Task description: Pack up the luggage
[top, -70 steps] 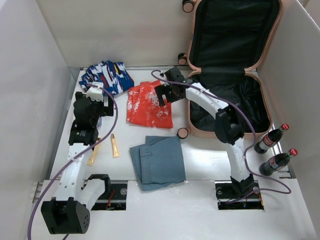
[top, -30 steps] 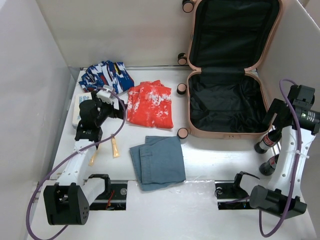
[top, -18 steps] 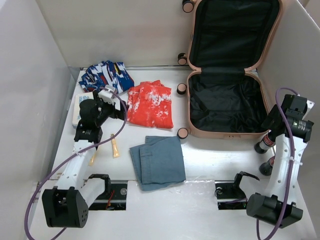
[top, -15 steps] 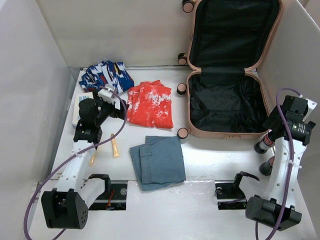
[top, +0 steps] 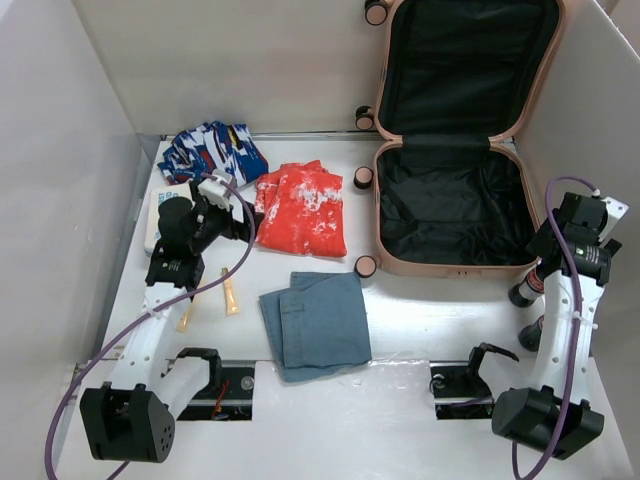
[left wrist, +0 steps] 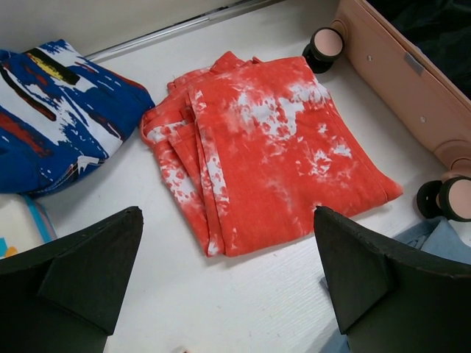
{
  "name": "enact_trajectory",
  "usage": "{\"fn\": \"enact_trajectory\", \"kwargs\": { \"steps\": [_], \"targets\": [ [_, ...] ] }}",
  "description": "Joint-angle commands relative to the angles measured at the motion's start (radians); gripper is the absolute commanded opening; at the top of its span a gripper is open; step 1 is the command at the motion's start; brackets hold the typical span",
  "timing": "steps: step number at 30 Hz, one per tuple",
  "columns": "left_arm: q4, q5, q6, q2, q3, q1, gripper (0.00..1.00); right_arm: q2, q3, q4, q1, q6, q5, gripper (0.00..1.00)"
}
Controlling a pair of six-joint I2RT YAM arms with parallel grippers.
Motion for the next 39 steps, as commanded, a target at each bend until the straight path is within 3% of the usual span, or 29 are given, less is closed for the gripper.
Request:
{"fn": "enact_trajectory", "kwargs": {
  "steps": [1, 11, 25, 28, 29, 32, 33, 39],
  "targets": [
    [0.010, 0.025, -0.020, -0.026, 0.040, -0.003, 1.00, -0.016, -0.015, 0.100, -0.007, -0.011, 0.019, 0.83],
    [0.001, 0.015, -0.011, -0.026, 0.049, -0.003, 1.00, -0.058, -0.113, 0.181, -0.007, -0.020, 0.009, 0.67],
    [-0.008, 0.006, -0.011, -0.026, 0.049, -0.003, 1.00, -0.068, -0.151, 0.287, -0.007, -0.092, 0.010, 0.68],
    [-0.008, 0.006, -0.011, -0.017, 0.049, -0.003, 1.00, -0.078, -0.162, 0.298, -0.007, -0.092, 0.000, 0.48],
    [-0.008, -0.003, -0.011, -0.017, 0.049, -0.003, 1.00, -0.078, -0.162, 0.298, -0.007, -0.092, 0.000, 0.34],
    [-0.008, -0.003, -0.011, -0.017, 0.049, -0.003, 1.00, -0.088, -0.171, 0.298, -0.007, -0.103, 0.000, 0.14],
    [-0.017, -0.003, -0.011, -0.017, 0.049, -0.003, 1.00, -0.097, -0.180, 0.298, -0.007, -0.112, 0.000, 0.02],
    [-0.017, -0.003, -0.011, -0.017, 0.049, -0.003, 1.00, -0.153, -0.111, 0.278, -0.007, -0.161, -0.048, 0.00]
  ]
}}
